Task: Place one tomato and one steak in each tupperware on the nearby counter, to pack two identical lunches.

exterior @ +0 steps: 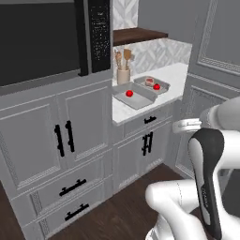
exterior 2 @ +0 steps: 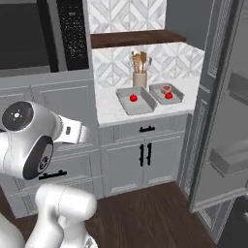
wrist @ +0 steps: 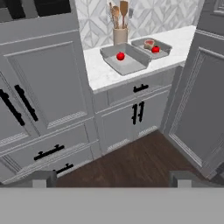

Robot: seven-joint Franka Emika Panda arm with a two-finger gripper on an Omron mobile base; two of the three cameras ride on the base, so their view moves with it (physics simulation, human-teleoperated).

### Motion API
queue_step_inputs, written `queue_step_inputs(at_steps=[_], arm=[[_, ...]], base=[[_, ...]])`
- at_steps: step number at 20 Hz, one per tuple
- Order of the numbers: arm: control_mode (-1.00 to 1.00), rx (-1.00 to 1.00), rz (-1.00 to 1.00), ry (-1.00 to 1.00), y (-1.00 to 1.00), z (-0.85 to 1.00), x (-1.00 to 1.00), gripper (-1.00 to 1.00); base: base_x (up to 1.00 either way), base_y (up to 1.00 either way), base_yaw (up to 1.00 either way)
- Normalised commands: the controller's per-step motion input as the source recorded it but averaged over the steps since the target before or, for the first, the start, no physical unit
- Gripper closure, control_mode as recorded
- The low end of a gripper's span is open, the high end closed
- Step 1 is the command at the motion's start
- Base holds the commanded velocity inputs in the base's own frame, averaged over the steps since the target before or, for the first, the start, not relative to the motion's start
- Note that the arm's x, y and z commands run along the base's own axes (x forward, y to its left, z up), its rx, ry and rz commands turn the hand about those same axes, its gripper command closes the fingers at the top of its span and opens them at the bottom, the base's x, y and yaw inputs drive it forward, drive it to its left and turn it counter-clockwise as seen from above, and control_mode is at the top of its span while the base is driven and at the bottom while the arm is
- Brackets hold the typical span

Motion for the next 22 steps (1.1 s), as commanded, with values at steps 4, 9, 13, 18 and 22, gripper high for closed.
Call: queue_step_inputs(at_steps=[4,9,13,18,22], arm=[[1.0,0.0,0.0,0.0,0.0,0.0,0.0,-1.0],[1.0,0.0,0.0,0.0,0.0,0.0,0.0,-1.0],[1.0,0.0,0.0,0.0,0.0,0.0,0.0,-1.0],[1.0,0.0,0.0,0.0,0.0,0.0,0.0,-1.0],[1.0,0.0,0.0,0.0,0.0,0.0,0.0,-1.0]], base=[[-0.12,-0.05,-0.89],[0.0,-0.08,-0.91],[0.05,-0.56,-0.71],[0.44,-0.52,-0.42],[0.7,-0.42,-0.22]])
